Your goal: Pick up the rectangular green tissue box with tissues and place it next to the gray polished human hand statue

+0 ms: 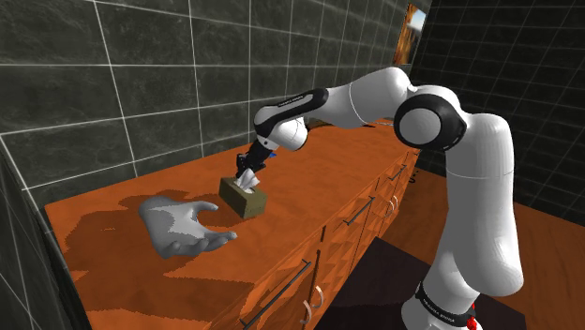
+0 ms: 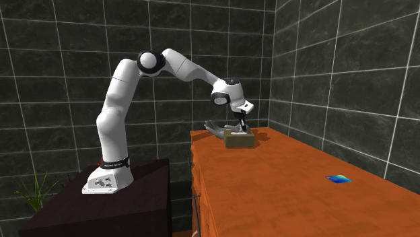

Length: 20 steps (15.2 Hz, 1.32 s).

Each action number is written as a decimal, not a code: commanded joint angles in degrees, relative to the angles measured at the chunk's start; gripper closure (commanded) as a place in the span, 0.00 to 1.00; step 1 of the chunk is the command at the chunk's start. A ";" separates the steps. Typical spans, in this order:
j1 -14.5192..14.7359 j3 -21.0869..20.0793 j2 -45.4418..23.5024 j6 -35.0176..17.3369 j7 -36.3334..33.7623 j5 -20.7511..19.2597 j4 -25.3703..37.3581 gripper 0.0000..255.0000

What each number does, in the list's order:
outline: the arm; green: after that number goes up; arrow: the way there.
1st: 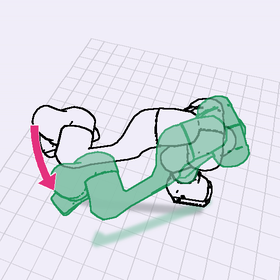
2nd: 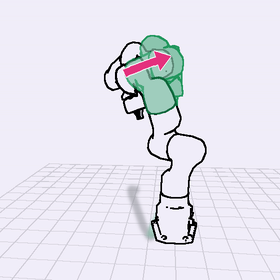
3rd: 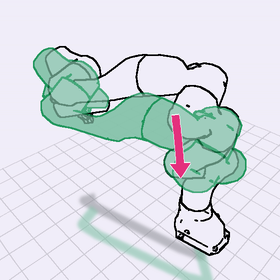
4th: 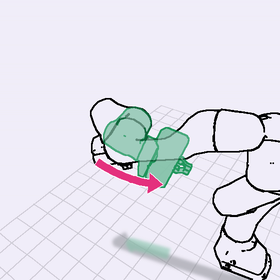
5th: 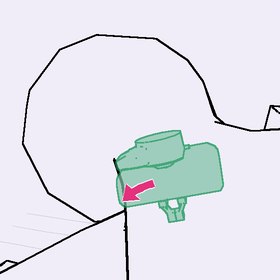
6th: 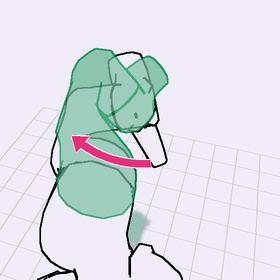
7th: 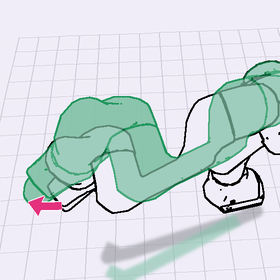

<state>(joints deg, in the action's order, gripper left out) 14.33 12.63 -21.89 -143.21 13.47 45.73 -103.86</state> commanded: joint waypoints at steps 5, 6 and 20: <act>-0.12 -0.14 -0.26 -0.31 0.43 0.37 -0.11 1.00; -0.12 -0.14 -0.26 -0.31 0.43 0.37 -0.11 1.00; -0.14 1.78 6.05 2.92 -1.36 -2.98 -3.16 0.00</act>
<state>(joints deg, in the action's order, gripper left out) 14.19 14.36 -16.02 -140.39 12.14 42.85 -106.90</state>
